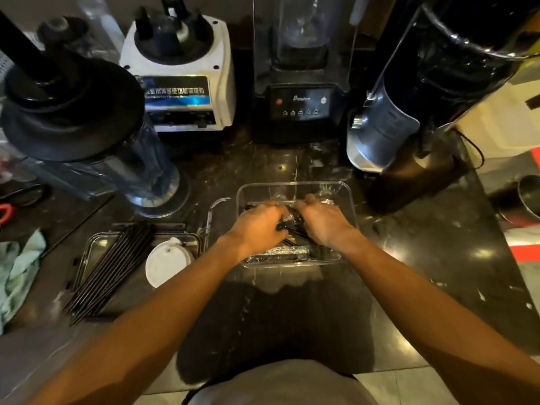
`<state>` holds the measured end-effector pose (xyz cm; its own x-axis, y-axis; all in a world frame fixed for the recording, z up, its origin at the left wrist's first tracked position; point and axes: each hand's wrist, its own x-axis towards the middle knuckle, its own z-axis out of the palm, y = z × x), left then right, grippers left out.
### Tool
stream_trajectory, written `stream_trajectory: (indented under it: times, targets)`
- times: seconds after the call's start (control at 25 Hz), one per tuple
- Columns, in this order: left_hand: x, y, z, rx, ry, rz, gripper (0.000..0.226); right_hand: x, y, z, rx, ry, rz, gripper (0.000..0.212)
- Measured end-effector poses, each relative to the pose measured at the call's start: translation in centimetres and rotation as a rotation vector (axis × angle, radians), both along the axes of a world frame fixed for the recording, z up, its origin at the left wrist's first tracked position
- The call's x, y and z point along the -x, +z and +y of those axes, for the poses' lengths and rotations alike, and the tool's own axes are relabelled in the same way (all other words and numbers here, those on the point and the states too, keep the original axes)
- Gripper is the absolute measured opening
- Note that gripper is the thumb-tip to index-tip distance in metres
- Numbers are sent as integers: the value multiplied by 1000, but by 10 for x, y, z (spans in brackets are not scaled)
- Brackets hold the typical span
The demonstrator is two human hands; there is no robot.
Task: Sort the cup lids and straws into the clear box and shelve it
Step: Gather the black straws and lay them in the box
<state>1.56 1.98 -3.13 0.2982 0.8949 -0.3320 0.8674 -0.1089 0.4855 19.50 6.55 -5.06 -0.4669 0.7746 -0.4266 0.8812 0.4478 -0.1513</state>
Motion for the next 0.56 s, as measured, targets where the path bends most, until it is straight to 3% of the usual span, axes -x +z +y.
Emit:
stream_trajectory:
  times: [0.24, 0.4, 0.56]
  targets:
    - [-1, -20, 18, 38, 8, 110, 59, -10, 17, 12, -20, -80, 102, 19]
    - [-4, -32, 23, 34, -42, 199, 73, -29, 28, 17, -108, -170, 145, 16]
    - [-7, -35, 28, -12, -148, 298, 72, -25, 23, 22, -20, -210, 150, 16]
